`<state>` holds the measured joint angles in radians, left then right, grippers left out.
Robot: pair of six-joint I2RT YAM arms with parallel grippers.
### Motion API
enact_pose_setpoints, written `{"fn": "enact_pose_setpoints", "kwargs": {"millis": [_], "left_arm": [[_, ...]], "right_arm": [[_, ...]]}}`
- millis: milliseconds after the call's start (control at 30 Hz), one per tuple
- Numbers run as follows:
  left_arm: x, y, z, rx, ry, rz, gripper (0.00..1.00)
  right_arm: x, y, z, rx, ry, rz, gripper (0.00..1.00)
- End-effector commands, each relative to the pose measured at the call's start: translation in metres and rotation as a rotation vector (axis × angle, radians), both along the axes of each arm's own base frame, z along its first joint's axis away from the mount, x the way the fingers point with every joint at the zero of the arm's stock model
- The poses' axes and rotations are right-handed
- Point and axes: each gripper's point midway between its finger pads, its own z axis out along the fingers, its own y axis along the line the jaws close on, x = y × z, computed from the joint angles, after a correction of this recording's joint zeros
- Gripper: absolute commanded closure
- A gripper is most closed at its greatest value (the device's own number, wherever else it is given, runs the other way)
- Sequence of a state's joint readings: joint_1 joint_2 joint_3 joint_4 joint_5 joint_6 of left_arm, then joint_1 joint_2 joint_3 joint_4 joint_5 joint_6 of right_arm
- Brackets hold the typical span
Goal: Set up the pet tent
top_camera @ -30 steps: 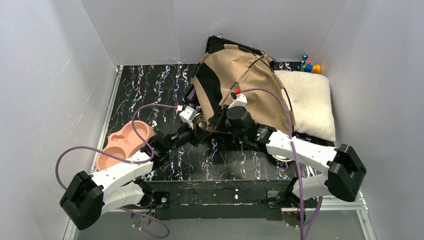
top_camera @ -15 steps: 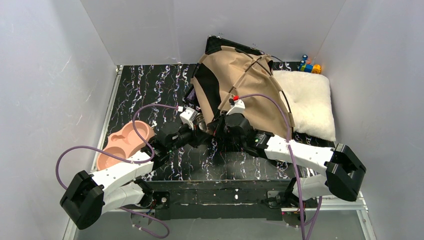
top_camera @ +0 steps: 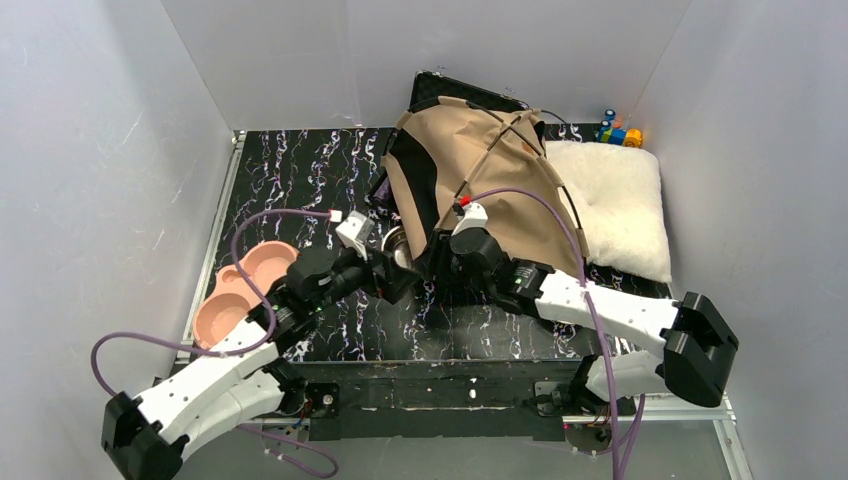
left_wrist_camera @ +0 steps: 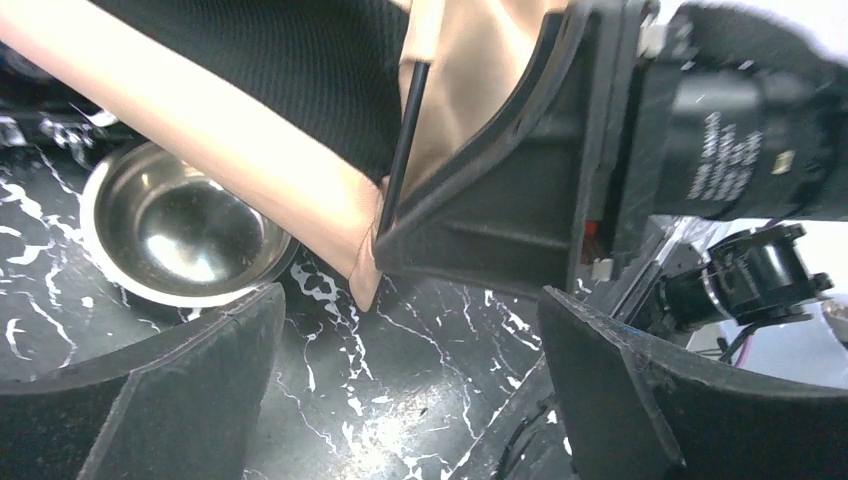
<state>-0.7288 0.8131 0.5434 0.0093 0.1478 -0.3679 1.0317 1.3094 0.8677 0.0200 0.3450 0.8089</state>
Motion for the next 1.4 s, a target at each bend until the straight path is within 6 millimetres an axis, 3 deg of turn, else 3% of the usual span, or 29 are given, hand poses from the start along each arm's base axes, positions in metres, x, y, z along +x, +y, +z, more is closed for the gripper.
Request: {"fn": "enact_pose_setpoints", "kwargs": {"millis": [0, 67, 233, 367, 467, 633, 767, 867, 967, 1100, 1200, 1367], "left_arm": [[-0.009, 0.024, 0.036, 0.022, -0.014, 0.058, 0.02], [-0.014, 0.029, 0.047, 0.039, -0.017, 0.054, 0.02], [-0.015, 0.033, 0.071, 0.113, -0.036, 0.024, 0.02], [0.0, 0.02, 0.08, 0.158, -0.063, -0.006, 0.02], [0.011, 0.006, 0.084, 0.168, -0.077, -0.035, 0.02], [0.024, -0.009, 0.084, 0.171, -0.09, -0.06, 0.02], [0.032, -0.02, 0.081, 0.189, -0.077, -0.098, 0.02], [0.036, -0.027, 0.077, 0.209, -0.073, -0.124, 0.02], [0.042, -0.029, 0.065, 0.237, -0.062, -0.126, 0.02], [0.047, -0.032, 0.049, 0.251, -0.037, -0.132, 0.02], [0.047, -0.037, 0.042, 0.238, -0.026, -0.155, 0.12], [0.052, -0.035, 0.032, 0.243, 0.012, -0.138, 0.3]], "right_arm": [[-0.023, -0.003, 0.029, -0.031, -0.017, 0.146, 0.34], [-0.038, -0.002, 0.041, -0.02, -0.011, 0.228, 0.25], [-0.075, -0.007, 0.078, -0.029, -0.006, 0.437, 0.21], [-0.075, -0.023, 0.116, -0.105, -0.049, 0.45, 0.21], [-0.073, -0.024, 0.129, -0.139, -0.081, 0.475, 0.21], [-0.043, -0.041, 0.133, -0.194, -0.133, 0.309, 0.2], [-0.013, -0.069, 0.15, -0.276, -0.182, 0.194, 0.2], [0.017, -0.104, 0.167, -0.378, -0.24, 0.074, 0.16], [0.05, -0.149, 0.167, -0.467, -0.233, -0.08, 0.16], [0.071, -0.197, 0.175, -0.54, -0.265, -0.242, 0.15], [0.08, -0.227, 0.176, -0.559, -0.286, -0.335, 0.12], [0.095, -0.268, 0.146, -0.581, -0.205, -0.416, 0.12]]}}
